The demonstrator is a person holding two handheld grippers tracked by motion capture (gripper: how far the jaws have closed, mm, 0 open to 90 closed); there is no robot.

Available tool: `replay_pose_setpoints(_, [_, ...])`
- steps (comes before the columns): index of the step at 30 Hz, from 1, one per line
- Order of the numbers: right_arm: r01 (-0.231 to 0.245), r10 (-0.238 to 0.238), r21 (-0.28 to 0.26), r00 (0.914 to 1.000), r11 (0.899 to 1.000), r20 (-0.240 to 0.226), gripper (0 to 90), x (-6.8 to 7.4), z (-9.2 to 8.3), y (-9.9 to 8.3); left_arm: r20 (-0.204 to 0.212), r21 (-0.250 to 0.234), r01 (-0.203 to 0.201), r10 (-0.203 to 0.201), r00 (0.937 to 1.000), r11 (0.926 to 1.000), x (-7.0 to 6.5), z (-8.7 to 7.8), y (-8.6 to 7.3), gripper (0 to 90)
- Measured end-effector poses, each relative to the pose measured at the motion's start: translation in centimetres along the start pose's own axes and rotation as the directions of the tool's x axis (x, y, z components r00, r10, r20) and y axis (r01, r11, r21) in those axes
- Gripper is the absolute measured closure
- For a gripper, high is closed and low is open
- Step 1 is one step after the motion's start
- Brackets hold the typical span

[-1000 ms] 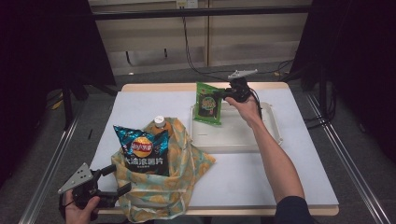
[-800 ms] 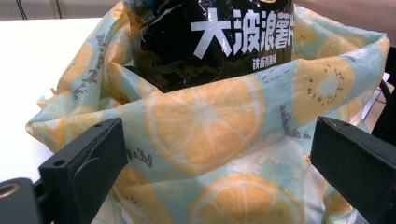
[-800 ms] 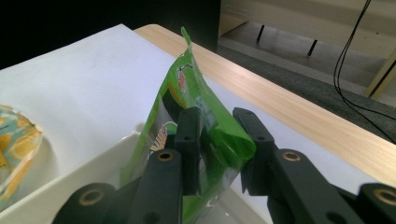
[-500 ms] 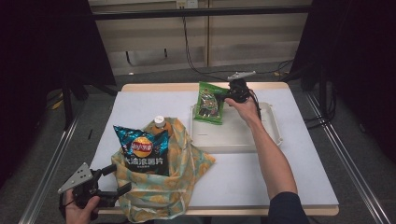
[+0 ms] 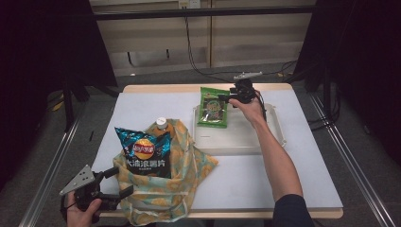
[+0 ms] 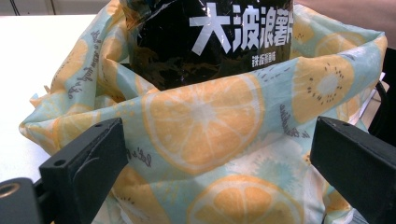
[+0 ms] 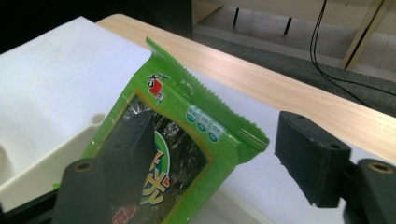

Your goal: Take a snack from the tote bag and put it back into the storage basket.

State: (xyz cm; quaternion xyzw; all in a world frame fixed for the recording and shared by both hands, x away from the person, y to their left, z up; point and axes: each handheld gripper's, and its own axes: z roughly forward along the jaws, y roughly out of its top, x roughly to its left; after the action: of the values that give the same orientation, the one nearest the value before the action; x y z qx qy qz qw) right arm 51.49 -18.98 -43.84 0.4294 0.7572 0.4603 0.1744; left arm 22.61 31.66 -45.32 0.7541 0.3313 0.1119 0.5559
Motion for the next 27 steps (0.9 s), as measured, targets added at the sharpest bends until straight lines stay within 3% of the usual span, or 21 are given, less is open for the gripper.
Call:
replay_pose_setpoints(3, [-0.003, 0.003, -0.016, 1.0, 1.0, 0.001, 26.2, 0.1, -0.7, 0.0, -0.015, -0.001, 0.001, -0.001, 0.9999, 1.0, 0.0, -0.1, 0.0, 3.5])
replay_pose_setpoints(5, [0.001, -0.001, -0.018, 1.0, 1.0, -0.005, 30.4, 0.4, -1.3, 0.0, -0.002, -0.005, -0.001, 0.001, 1.0, 1.0, 0.0, -0.1, 0.0, 3.5])
replay_pose_setpoints(7, [-0.013, 0.012, -0.03, 0.9997, 0.999, -0.02, 33.8, 0.7, -1.9, -0.1, -0.016, -0.005, -0.004, 0.004, 0.9999, 1.0, 0.0, -0.2, 0.1, 3.6])
replay_pose_setpoints(10, [0.002, -0.002, -0.024, 0.9993, 1.0, -0.036, 43.2, 1.5, -2.7, -0.2, -0.012, -0.011, -0.002, 0.002, 0.9999, 0.9999, -0.1, -0.2, 0.1, 3.6])
replay_pose_setpoints(14, [-0.01, 0.006, -0.047, 0.996, 0.999, -0.089, 63.9, 2.5, -3.7, -0.4, -0.012, -0.02, 0.001, -0.001, 0.9999, 0.9998, 0.0, -0.3, 0.1, 3.6])
replay_pose_setpoints(15, [0.012, -0.014, -0.018, 0.9916, 1.0, -0.128, 71.5, 3.0, -3.6, -1.0, -0.011, -0.02, -0.002, 0.002, 0.9999, 0.9998, 0.0, -0.3, 0.1, 3.5])
replay_pose_setpoints(18, [0.028, -0.024, 0.018, 0.9869, 0.999, -0.159, 78.8, 3.7, -3.4, -1.7, -0.018, -0.024, -0.004, 0.004, 0.9998, 0.9997, -0.1, -0.4, 0.1, 3.5])
replay_pose_setpoints(19, [0.033, -0.024, 0.041, 0.9813, 0.999, -0.191, 82.1, 4.1, -3.1, -2.4, -0.011, -0.023, -0.007, 0.007, 0.9999, 0.9997, -0.1, -0.5, 0.1, 3.5])
replay_pose_setpoints(24, [0.072, -0.051, 0.086, 0.9723, 0.994, -0.228, 90.0, 5.0, -2.2, -3.6, -0.016, -0.023, -0.012, 0.011, 0.9998, 0.9997, -0.1, -0.5, 0.1, 3.6])
replay_pose_setpoints(27, [0.083, -0.052, 0.117, 0.9672, 0.99, -0.249, 90.0, 5.5, -1.4, -4.2, -0.017, -0.024, -0.012, 0.011, 0.9998, 0.9996, -0.2, -0.4, 0.1, 3.6])
